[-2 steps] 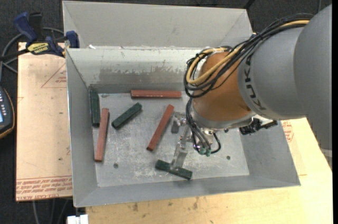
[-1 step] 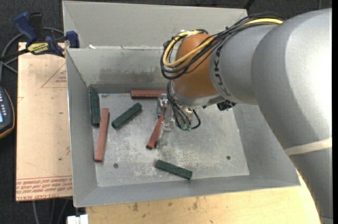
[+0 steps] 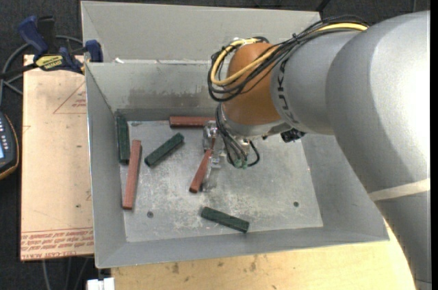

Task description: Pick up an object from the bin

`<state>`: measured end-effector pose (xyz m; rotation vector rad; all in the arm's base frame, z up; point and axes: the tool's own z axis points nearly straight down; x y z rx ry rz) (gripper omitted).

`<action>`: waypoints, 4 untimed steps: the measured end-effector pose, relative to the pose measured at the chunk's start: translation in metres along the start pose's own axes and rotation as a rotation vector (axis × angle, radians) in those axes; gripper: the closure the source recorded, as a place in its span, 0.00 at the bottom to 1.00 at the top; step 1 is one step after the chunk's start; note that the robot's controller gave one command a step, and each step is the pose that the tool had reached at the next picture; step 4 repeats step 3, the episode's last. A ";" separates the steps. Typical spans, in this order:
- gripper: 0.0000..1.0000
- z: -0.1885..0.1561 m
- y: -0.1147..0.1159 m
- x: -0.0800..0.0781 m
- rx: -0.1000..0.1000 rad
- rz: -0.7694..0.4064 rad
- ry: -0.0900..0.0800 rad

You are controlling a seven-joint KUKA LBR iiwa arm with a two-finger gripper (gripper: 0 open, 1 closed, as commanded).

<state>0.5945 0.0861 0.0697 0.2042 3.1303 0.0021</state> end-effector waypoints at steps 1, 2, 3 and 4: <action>1.00 -0.002 0.000 -0.001 0.000 0.000 -0.002; 1.00 -0.005 0.000 -0.002 0.001 -0.002 0.002; 1.00 -0.040 0.001 -0.004 0.000 -0.004 -0.001; 1.00 -0.040 0.001 -0.004 0.000 -0.004 -0.001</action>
Offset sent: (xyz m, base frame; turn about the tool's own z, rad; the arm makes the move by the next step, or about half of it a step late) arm 0.0000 0.0000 0.0000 0.0000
